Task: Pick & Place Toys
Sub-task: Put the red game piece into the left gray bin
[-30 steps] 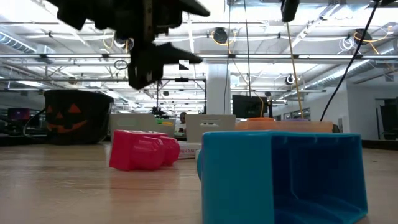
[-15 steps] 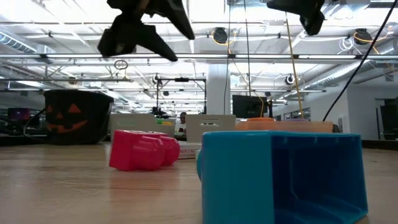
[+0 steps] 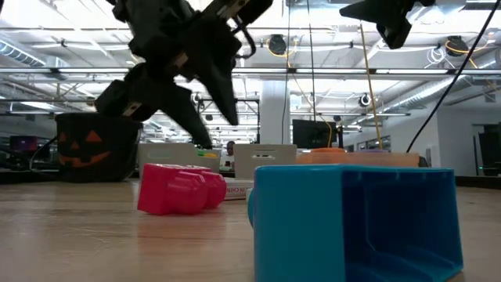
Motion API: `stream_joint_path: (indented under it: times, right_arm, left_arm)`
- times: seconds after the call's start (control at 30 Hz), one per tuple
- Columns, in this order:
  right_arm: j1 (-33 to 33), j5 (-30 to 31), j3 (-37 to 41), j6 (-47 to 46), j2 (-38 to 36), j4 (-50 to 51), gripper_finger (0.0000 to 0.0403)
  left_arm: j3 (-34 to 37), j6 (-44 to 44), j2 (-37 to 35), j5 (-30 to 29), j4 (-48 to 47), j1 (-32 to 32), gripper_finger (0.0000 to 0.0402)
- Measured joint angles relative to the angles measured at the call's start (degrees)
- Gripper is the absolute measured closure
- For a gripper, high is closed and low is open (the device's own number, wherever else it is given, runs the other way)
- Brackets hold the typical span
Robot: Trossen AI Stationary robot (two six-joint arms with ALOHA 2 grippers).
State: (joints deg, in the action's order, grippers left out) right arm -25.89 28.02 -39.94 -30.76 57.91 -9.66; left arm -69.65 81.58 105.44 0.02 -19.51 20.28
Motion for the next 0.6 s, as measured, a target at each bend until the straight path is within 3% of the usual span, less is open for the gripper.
stream_joint_path:
  times: [0.47, 0.6]
  right_arm:
    - [0.04, 0.3, 0.0, 0.39, 0.0, 1.82, 0.0206]
    - [0.04, 0.34, 0.0, 0.39, 0.0, 1.82, 0.0206]
  left_arm:
    - [0.0, -0.26, -0.49, -0.67, 3.1, -1.67, 0.0266]
    - [0.0, -5.81, -0.49, 0.28, 3.42, -2.15, 0.0266]
